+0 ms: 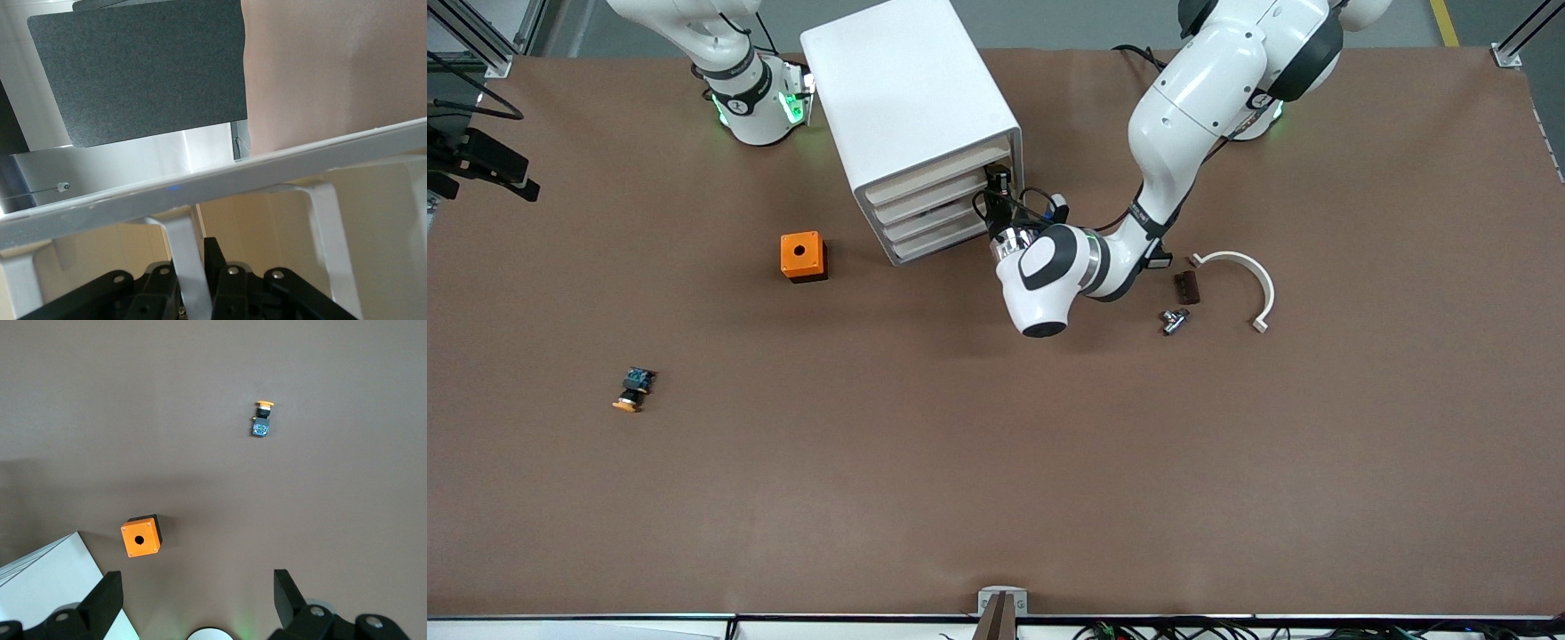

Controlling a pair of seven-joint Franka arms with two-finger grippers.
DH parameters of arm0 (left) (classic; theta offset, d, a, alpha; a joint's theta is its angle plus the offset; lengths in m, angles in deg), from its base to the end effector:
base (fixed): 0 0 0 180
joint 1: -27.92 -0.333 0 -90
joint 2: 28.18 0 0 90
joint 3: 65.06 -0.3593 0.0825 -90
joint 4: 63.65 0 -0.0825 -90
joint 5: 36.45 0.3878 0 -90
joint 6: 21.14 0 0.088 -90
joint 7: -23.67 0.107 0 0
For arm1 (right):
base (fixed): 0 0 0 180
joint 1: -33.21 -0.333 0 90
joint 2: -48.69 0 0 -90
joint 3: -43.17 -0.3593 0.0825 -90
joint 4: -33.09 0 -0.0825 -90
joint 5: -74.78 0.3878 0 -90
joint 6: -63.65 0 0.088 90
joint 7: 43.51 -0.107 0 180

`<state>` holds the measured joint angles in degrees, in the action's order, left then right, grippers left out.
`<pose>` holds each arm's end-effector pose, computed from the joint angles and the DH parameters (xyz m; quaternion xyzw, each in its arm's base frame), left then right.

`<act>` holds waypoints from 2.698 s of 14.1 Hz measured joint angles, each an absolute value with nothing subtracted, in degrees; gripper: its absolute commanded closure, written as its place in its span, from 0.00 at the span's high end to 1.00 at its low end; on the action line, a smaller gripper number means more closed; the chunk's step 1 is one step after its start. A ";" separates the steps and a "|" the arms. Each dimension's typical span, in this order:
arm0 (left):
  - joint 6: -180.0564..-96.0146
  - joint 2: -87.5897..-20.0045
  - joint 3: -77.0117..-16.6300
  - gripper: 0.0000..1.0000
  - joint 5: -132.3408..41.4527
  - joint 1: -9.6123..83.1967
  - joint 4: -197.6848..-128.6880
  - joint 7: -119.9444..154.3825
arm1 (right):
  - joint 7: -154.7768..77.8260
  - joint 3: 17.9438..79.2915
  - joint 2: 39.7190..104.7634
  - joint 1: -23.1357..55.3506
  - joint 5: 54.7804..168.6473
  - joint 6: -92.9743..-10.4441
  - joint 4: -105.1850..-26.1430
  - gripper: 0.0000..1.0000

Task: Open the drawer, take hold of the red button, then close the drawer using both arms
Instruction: 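Grasp the drawer handle with the left gripper and pull it open, then pull the drawer further with the left gripper while the right gripper reaches in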

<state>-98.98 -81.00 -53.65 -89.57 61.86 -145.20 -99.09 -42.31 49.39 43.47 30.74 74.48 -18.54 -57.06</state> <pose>0.4243 -0.5277 0.1988 -0.5112 -0.5604 0.5471 0.3539 0.5101 -0.0375 0.7034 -0.9995 0.0222 0.0241 0.0034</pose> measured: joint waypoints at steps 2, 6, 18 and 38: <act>-98.85 -80.99 -53.79 0.13 -89.58 61.24 -145.18 -99.37 | -42.31 49.31 43.44 30.71 74.48 -18.54 -57.06 1.00; -98.62 -81.01 -53.95 0.11 -89.58 58.67 -145.17 -101.13 | -42.31 49.31 43.28 30.72 74.48 -18.56 -57.05 1.00; -98.99 -81.02 -56.02 0.15 -89.75 53.15 -142.98 -101.33 | -42.29 49.64 43.86 30.90 74.12 -18.86 -55.97 1.00; -100.86 -81.93 -56.08 1.00 -94.04 48.66 -138.26 -89.02 | -52.40 48.80 57.67 27.28 71.62 -22.42 -54.92 1.00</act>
